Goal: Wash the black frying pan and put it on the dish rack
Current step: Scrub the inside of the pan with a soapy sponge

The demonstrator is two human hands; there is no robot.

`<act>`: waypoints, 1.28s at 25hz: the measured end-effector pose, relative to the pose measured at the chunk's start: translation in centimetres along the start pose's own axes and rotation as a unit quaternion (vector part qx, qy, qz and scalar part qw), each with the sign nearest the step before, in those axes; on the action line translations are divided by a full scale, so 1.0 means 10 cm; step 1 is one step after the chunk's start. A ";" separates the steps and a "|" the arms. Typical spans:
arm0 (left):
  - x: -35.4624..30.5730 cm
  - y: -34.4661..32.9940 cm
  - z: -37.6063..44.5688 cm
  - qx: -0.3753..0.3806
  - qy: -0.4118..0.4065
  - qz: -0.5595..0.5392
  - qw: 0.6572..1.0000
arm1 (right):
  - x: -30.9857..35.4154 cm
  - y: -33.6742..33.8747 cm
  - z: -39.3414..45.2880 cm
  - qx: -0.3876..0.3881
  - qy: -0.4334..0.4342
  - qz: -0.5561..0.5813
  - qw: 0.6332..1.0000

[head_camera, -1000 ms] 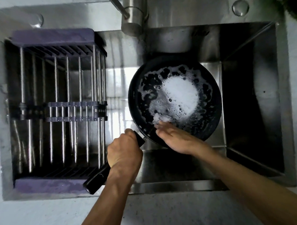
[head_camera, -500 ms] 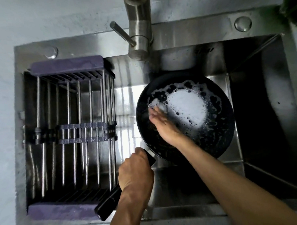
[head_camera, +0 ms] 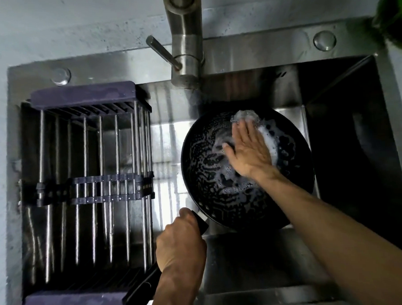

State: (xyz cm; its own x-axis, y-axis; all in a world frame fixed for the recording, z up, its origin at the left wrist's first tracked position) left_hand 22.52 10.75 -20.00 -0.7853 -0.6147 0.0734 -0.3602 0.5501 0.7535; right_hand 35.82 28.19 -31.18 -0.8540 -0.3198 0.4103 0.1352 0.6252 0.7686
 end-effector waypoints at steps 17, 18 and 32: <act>-0.02 -0.04 -0.01 -0.024 0.019 0.001 1.000 | -0.46 -0.03 -1.59 0.240 0.027 -0.129 0.962; 0.00 -0.03 -0.01 -0.027 0.019 0.002 0.999 | -0.43 -0.04 -1.59 0.245 0.029 -0.125 0.961; 0.01 -0.07 0.00 -0.046 -0.001 -0.002 0.999 | -0.04 -0.41 -1.11 0.165 0.018 0.106 0.980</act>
State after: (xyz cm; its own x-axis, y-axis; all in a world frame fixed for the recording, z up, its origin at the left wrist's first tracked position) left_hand 22.74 10.32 -20.51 -0.7857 -0.6147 0.0693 -0.3144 0.4933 0.8110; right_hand 41.21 17.82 -29.08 -0.8047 -0.1785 0.5661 0.1328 0.8754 0.4649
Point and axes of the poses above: each hand's wrist, its own z-axis towards the middle knuckle, its own y-axis out of the back of the hand, x = y × z, the point moved 4 cm from there along z, towards the middle knuckle, and after that the axes turned 11 degrees about y, right-handed, at the moved point
